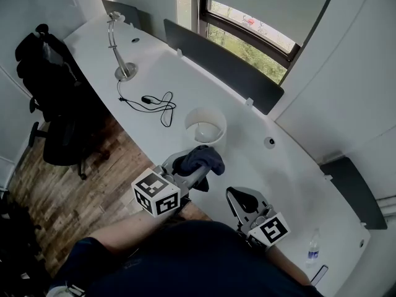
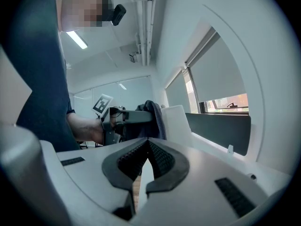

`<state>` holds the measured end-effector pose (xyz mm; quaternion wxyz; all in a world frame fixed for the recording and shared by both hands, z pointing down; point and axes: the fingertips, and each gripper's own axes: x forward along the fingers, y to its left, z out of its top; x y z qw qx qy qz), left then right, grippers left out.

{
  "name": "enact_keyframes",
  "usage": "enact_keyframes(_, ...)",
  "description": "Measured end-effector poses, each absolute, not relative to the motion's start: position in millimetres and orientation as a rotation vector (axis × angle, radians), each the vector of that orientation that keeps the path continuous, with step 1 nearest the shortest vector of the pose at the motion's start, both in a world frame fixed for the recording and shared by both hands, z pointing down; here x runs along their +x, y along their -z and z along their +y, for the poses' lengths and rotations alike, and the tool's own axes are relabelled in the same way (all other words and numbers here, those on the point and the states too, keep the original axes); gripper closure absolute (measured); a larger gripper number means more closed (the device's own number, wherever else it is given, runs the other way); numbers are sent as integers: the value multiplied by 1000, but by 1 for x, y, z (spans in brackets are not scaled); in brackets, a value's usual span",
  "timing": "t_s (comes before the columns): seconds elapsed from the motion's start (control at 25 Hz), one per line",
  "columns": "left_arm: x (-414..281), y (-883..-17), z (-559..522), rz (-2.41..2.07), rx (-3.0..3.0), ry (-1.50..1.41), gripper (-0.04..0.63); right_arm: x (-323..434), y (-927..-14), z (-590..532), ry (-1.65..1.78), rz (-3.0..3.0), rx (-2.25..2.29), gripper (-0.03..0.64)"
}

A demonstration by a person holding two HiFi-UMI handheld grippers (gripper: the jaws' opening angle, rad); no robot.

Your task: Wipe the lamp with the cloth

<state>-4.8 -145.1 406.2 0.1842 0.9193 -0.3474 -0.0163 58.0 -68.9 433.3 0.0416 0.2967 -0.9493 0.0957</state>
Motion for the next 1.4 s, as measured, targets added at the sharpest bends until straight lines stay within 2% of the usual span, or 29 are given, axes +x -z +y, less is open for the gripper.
enact_keyframes(0.88, -24, -533, -142, -896, 2449, -206, 462, 44, -450, -71, -367, -2835, 960, 606)
enact_keyframes(1.4, -36, -474, -143, -740, 2554, -162, 462, 29, -437, -74, -346, -2817, 1122, 606)
